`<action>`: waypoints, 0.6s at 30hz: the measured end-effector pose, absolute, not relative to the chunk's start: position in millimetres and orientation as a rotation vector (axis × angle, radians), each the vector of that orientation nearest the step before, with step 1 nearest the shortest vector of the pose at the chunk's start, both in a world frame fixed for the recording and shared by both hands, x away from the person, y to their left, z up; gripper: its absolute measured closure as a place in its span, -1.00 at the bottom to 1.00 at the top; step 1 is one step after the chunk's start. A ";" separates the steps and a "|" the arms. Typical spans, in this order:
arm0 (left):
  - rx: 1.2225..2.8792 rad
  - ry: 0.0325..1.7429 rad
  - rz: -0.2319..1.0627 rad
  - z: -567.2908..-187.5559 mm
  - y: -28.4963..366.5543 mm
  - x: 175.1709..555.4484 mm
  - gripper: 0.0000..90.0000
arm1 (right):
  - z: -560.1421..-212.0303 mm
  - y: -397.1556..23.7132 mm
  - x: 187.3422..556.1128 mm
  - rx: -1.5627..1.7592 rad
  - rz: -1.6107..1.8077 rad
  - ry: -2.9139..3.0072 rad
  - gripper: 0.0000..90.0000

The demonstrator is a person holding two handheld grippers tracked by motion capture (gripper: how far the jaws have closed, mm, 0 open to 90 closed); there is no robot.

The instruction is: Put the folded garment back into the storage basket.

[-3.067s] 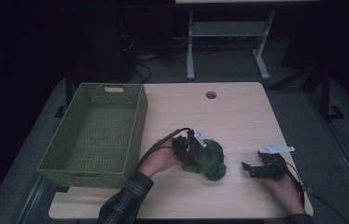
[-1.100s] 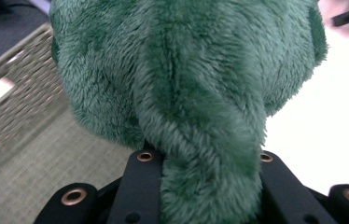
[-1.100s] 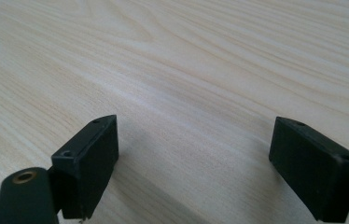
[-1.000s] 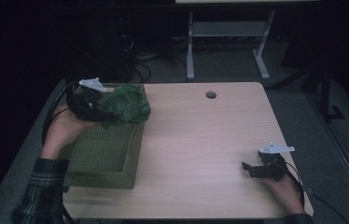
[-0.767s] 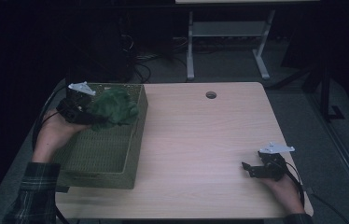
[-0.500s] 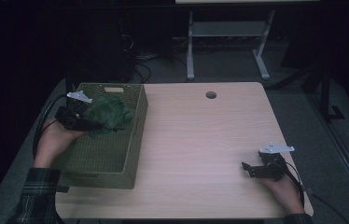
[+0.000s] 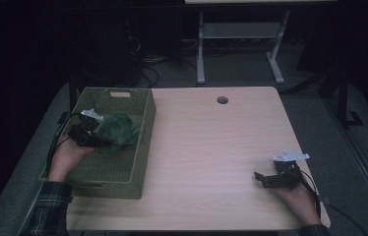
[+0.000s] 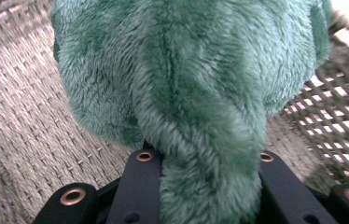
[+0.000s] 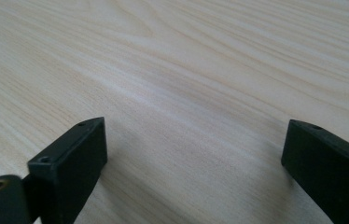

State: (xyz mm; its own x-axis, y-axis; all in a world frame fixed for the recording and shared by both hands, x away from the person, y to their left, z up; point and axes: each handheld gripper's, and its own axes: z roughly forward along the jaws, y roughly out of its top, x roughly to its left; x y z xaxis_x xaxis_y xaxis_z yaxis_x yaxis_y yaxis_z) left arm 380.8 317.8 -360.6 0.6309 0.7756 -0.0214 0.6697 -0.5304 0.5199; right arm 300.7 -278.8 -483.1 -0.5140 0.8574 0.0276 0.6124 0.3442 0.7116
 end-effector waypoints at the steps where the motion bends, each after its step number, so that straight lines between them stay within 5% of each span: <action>1: 2.369 1.142 0.294 -364.0 317.6 381.2 0.65 | -483.3 -278.5 301.0 1.301 0.963 2.262 -0.91; 11: 2.390 1.178 0.259 -395.6 320.1 387.7 0.61 | -483.8 -278.1 301.4 1.300 0.959 2.268 -0.94; 18: 2.397 1.172 0.268 -402.2 320.8 388.3 0.33 | -483.8 -278.2 301.2 1.289 0.960 2.274 -0.94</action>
State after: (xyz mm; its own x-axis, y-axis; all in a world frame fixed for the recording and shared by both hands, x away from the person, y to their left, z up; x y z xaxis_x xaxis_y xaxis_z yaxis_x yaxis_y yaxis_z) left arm 388.3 320.8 -402.2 0.6189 0.7851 -0.0245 0.6962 -0.5339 0.4797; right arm 301.2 -278.2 -483.8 -0.5220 0.8526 0.0244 0.6121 0.3545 0.7069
